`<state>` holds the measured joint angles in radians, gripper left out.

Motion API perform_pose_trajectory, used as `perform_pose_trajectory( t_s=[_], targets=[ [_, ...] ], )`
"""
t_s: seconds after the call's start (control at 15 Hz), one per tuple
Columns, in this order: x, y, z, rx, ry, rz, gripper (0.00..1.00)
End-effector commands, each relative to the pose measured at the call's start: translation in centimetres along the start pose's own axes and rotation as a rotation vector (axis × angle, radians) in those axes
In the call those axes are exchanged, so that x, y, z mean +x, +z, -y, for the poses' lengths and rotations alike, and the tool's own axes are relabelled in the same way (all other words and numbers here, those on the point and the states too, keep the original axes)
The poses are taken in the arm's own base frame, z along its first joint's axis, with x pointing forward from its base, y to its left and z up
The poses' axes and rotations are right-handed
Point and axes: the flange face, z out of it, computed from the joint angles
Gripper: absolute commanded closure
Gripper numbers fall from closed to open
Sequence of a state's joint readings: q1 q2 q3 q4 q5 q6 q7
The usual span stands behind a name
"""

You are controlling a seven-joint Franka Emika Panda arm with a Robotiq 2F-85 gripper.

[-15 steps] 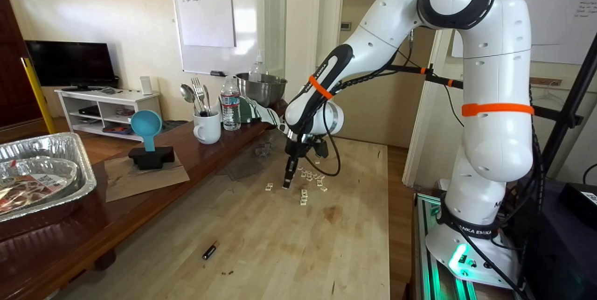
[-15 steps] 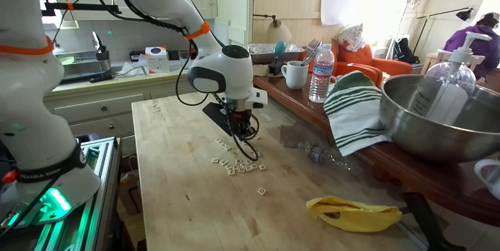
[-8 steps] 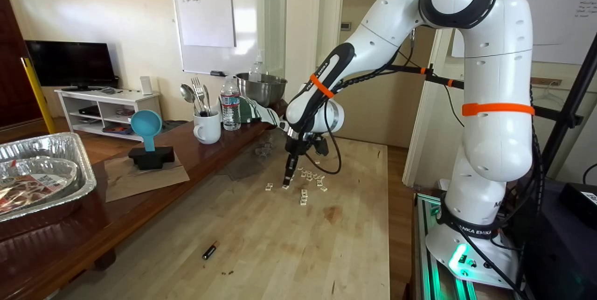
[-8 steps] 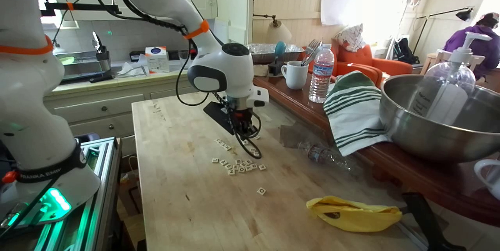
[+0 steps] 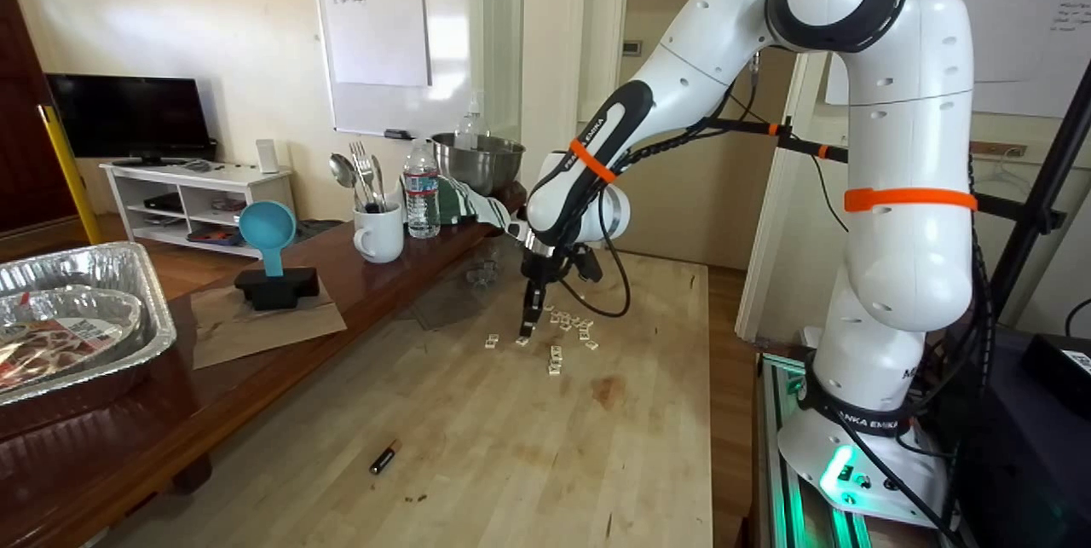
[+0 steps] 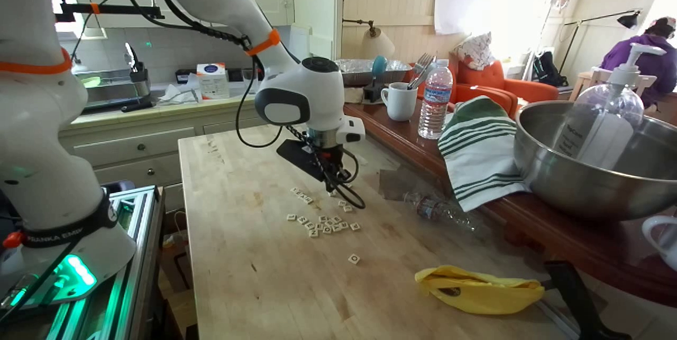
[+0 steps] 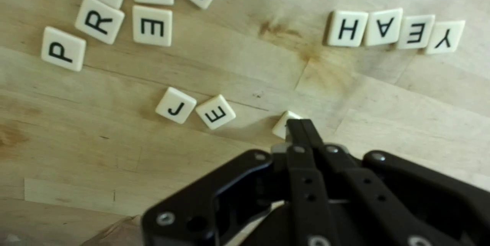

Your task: Move some of the letter tiles backwards

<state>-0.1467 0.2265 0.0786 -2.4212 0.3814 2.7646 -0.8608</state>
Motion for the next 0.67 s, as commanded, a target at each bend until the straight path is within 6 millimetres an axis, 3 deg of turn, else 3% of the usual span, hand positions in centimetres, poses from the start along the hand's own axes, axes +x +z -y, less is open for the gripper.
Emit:
perform_pose_trajectory(
  t_s=[0.0,0.6],
  targets=[
    [-0.2,0.2,-0.3,-0.022,-0.049,0.009,1.00],
    [0.0,2.0,-0.5,-0.026,-0.066,0.043,1.00]
  ],
)
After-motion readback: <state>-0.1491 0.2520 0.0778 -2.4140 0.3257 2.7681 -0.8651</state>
